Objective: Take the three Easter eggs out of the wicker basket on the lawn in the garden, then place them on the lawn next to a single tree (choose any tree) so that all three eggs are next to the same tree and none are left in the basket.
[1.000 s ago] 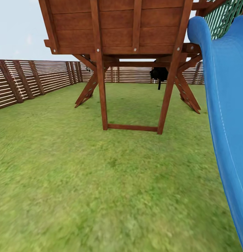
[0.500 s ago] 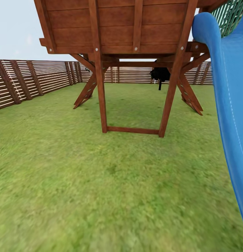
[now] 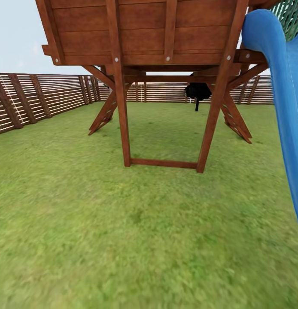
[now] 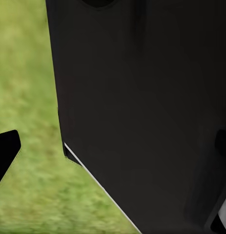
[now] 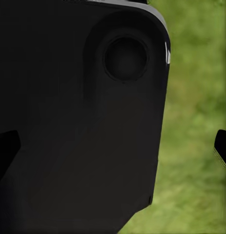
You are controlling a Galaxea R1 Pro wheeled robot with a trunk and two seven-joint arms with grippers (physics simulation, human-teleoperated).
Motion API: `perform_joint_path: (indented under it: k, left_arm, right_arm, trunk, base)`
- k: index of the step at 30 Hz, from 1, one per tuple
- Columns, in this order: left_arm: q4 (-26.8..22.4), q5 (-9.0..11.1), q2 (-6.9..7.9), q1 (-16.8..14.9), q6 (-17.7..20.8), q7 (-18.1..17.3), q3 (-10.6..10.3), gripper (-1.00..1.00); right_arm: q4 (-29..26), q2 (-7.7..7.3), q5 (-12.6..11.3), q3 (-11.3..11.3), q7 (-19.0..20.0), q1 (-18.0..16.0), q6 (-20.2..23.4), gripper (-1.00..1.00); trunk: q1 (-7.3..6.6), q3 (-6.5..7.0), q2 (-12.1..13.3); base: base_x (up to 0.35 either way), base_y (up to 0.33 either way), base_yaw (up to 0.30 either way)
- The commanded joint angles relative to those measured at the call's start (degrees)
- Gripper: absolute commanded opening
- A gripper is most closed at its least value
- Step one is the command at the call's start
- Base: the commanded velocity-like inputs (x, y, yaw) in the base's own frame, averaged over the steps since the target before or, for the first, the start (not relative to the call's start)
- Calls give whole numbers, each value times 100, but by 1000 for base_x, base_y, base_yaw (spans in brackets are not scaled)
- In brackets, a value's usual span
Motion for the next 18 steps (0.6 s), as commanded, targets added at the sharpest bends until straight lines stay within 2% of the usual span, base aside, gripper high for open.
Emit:
perform_joint_path:
  k: [1, 18]
  left_arm:
    - [-3, 3, -1, 0, -6, -2, 4, 100]
    - [-3, 3, -1, 0, -8, 1, 4, 100]
  right_arm:
    - [5, 0, 13, 9, -2, -1, -18, 100]
    - [5, -8, 13, 9, -2, 1, -18, 100]
  trunk:
    - [3, -4, -2]
    - [3, -4, -2]
  base:
    - [323, 0, 0]
    - [323, 0, 0]
